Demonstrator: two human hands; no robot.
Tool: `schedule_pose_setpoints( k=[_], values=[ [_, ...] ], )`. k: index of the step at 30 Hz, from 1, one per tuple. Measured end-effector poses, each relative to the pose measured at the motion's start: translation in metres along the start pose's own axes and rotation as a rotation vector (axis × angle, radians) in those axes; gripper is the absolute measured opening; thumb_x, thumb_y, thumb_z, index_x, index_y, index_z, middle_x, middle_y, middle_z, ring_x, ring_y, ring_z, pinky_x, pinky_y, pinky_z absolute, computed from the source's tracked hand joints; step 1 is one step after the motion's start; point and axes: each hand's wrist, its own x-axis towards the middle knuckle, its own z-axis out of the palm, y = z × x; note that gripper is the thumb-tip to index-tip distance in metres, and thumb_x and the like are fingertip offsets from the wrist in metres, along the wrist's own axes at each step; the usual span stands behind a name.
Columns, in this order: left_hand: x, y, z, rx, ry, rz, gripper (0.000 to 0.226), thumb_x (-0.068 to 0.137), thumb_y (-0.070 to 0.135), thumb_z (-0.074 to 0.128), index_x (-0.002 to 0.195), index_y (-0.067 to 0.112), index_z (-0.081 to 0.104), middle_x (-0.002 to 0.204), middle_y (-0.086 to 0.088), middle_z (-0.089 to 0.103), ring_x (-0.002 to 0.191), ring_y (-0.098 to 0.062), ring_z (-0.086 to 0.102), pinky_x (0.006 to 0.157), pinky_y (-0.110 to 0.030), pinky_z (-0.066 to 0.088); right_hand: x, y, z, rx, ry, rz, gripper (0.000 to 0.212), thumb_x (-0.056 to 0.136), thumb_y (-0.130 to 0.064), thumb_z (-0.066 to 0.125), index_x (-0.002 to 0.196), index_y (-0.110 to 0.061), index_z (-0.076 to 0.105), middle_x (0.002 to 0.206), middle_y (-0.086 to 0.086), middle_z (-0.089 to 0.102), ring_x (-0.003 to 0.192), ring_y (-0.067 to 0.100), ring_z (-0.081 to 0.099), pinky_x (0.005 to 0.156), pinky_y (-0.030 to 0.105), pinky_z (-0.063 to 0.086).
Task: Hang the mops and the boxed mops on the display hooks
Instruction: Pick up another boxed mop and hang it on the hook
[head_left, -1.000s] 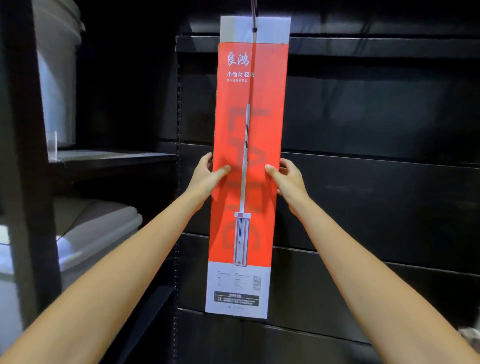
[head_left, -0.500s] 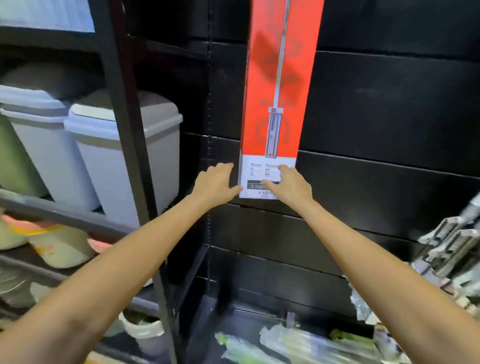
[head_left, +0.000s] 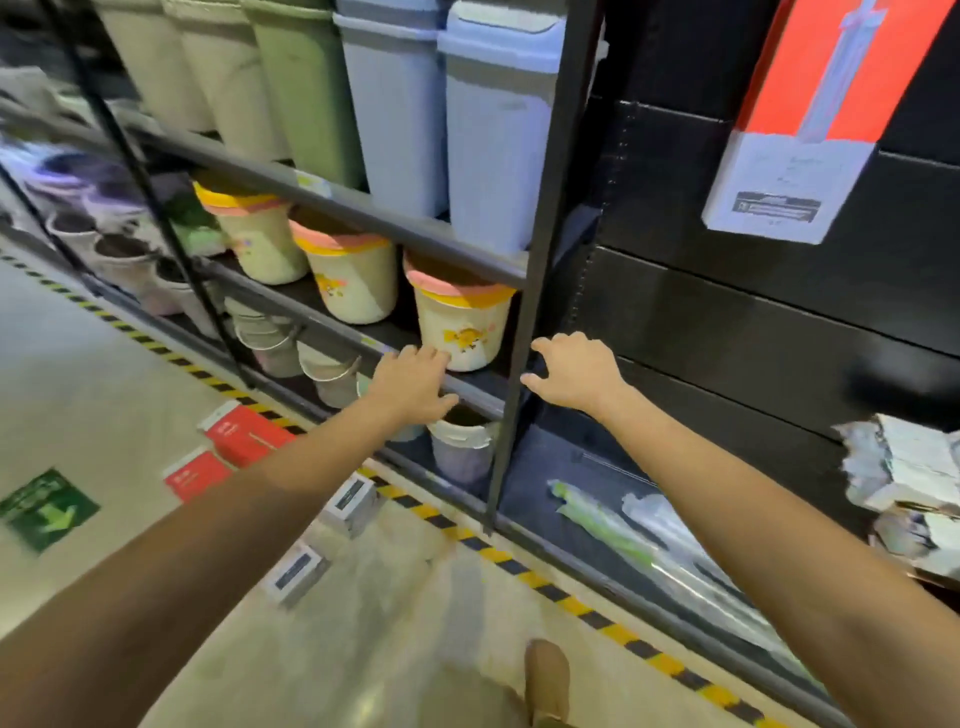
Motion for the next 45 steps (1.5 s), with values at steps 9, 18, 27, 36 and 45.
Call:
schedule_pose_setpoints(
  k=[9,18,27,36,45],
  values=[
    [-0.132,-0.156,0.062,-0.061,-0.166,-0.406,0.056,0.092,0.046,0.05,0.136,0.013,0.042,0.137,-0.011,0.047,0.125,-0.032,0.046,0.103,-0.045,0.038,0.036,-0.198,0.036,0.068,-0.087,-0.36,0.045,0.093,-0.046,0.049,0.122,-0.012,0.056,0.115,0.011,0.063,0.108,0.032,0.058,0.075,0.037,0.044],
    [-0.167,-0.301,0.111,-0.113,-0.24,-0.682,0.058,0.092,0.048,0.047,0.142,0.017,0.039,0.141,-0.009,0.048,0.126,-0.03,0.048,0.102,-0.043,0.039,0.143,-0.357,0.082,0.117,-0.205,-0.611,0.036,0.093,-0.039,0.049,0.116,-0.012,0.056,0.105,0.011,0.064,0.101,0.033,0.061,0.074,0.038,0.045],
    [-0.113,-0.434,0.162,-0.129,-0.407,-0.779,0.061,0.094,0.05,0.045,0.144,0.017,0.035,0.14,-0.008,0.046,0.126,-0.028,0.048,0.104,-0.043,0.038,0.28,-0.481,0.143,0.125,-0.366,-0.79,0.034,0.094,-0.034,0.046,0.119,-0.013,0.056,0.109,0.009,0.064,0.101,0.031,0.063,0.082,0.038,0.052],
    [-0.078,-0.533,0.276,-0.319,-0.514,-0.844,0.059,0.094,0.047,0.045,0.142,0.015,0.038,0.142,-0.01,0.046,0.127,-0.031,0.045,0.106,-0.044,0.035,0.359,-0.57,0.259,0.035,-0.558,-0.846,0.034,0.096,-0.035,0.045,0.118,-0.011,0.055,0.108,0.012,0.063,0.103,0.033,0.059,0.077,0.036,0.044],
    [-0.04,-0.631,0.499,-0.391,-0.582,-0.869,0.058,0.094,0.045,0.044,0.14,0.012,0.038,0.142,-0.01,0.045,0.128,-0.031,0.045,0.104,-0.043,0.035,0.419,-0.644,0.478,0.057,-0.711,-0.694,0.041,0.093,-0.033,0.047,0.129,-0.013,0.051,0.116,0.012,0.061,0.11,0.035,0.056,0.085,0.038,0.044]
  ],
)
